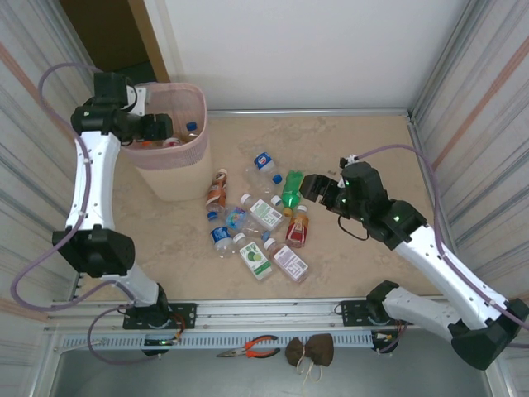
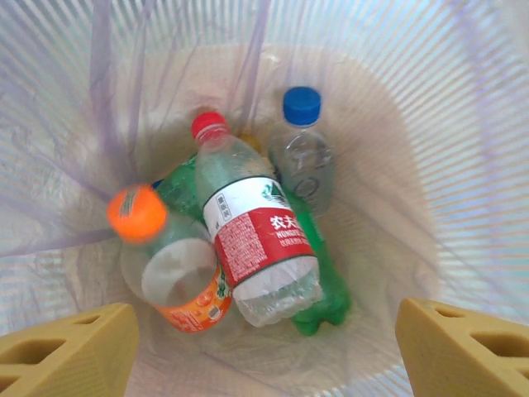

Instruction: Put the plastic bottles in the bin

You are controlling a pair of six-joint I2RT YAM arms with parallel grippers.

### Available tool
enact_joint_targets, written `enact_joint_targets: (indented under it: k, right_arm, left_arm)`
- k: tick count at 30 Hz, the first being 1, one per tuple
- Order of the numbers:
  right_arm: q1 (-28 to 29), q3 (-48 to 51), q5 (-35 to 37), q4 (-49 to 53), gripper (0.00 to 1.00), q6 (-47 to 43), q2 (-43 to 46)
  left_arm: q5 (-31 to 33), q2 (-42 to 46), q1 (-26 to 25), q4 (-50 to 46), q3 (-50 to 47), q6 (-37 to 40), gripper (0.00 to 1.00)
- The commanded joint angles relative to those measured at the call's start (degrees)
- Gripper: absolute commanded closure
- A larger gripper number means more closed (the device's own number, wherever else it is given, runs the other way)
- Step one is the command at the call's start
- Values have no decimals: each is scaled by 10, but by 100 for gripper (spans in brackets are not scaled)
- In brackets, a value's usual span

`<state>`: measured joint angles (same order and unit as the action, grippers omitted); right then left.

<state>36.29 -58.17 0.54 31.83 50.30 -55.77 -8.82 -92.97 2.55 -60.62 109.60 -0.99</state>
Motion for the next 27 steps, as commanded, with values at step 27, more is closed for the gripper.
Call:
enact_joint_targets:
  k: [27]
  right_arm:
    - [-32, 38, -85, -55, 25, -60, -249]
  left_arm:
    - [-259, 253, 12, 137, -225, -106, 19]
